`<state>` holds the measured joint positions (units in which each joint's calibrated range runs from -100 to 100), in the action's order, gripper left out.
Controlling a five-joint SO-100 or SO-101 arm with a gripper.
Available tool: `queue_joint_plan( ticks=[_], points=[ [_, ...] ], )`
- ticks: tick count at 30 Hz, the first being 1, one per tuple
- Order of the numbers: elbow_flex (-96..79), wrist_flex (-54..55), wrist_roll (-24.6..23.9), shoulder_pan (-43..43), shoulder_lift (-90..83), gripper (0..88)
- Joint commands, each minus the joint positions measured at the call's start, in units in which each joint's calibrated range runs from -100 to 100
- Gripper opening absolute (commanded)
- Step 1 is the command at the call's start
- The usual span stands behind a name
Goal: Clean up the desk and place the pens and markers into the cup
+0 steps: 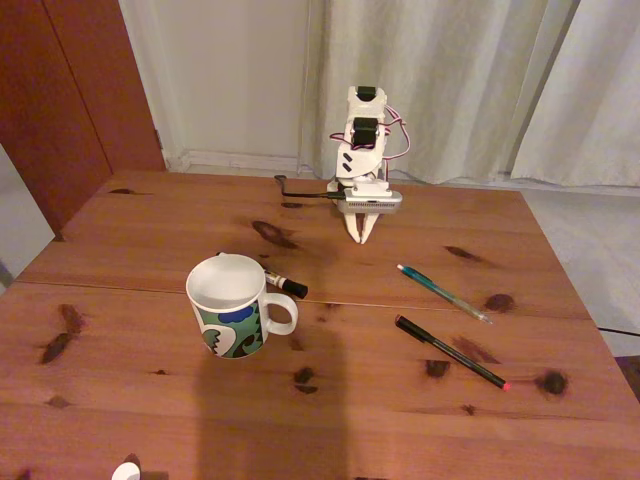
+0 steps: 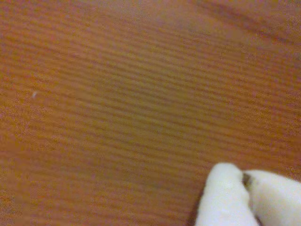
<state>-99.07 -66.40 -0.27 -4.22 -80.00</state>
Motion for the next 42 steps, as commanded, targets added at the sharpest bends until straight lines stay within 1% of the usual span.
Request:
queue_joint_plan(
  ticks=[1, 8, 14, 16, 25, 33, 42],
  points=[
    [-0.75, -0.48, 0.27, 0.24, 0.36, 0.8],
    [7.45, -0.39, 0.69, 2.81, 1.6, 0.8],
    [14.58, -0.39, 0.79, 2.01, 6.89, 0.8],
    [18.0, -0.13, 1.32, 0.48, 9.79, 0.8],
    [32.7, 10.36, 1.79, -1.13, 28.32, 0.8],
    [41.27, 16.55, 1.89, -6.84, 46.36, 0.8],
    [50.82, 15.95, 1.94, -16.57, 57.29, 0.8]
  ],
)
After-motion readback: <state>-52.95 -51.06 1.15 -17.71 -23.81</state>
